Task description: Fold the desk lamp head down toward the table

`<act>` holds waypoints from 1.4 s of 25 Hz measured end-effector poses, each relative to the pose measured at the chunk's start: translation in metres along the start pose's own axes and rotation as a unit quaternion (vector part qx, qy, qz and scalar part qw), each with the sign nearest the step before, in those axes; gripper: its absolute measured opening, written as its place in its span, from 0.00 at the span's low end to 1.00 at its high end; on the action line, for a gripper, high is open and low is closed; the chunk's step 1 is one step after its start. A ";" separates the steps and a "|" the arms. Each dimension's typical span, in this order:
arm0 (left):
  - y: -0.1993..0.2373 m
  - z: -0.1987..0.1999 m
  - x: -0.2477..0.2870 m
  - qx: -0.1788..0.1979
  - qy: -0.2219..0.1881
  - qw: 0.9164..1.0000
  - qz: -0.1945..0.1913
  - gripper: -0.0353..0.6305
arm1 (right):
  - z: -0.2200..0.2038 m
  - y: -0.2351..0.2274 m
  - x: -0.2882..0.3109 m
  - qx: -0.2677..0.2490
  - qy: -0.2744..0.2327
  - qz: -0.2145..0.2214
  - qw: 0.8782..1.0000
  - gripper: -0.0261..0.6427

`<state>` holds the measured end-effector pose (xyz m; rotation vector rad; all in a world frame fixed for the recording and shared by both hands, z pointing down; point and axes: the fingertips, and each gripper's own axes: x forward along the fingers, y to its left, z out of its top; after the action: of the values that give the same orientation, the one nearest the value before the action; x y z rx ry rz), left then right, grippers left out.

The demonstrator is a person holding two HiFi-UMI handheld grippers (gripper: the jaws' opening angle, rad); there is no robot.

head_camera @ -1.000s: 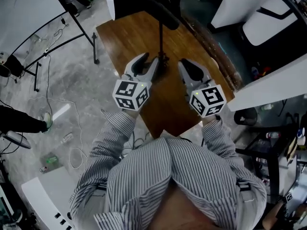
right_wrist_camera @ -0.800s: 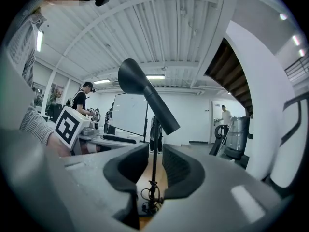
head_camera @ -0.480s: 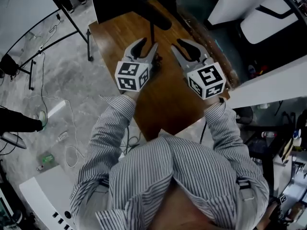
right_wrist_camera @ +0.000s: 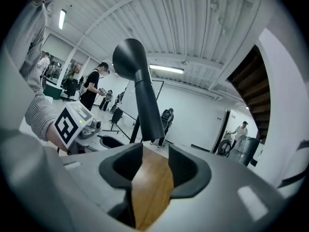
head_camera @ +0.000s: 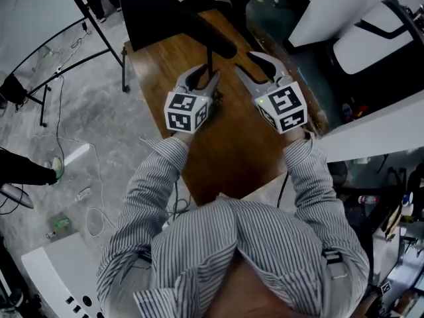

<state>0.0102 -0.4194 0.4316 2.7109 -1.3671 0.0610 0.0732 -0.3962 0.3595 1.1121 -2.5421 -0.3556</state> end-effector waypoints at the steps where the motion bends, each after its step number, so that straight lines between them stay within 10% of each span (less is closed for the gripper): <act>1: 0.000 -0.001 0.002 0.003 0.003 1.000 -0.002 0.23 | 0.002 0.000 0.004 -0.013 0.002 0.005 1.000 0.28; 20: -0.003 0.001 0.004 -0.004 -0.008 1.000 -0.016 0.14 | 0.021 0.011 0.047 -0.127 -0.029 0.049 0.990 0.36; 35: -0.004 0.000 0.003 -0.019 -0.016 0.999 -0.023 0.15 | 0.019 0.004 0.041 -0.193 0.040 0.034 0.980 0.36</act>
<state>0.0152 -0.4188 0.4319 2.7230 -1.2991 -0.0112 0.0369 -0.4223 0.3520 0.8714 -2.2998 -0.7348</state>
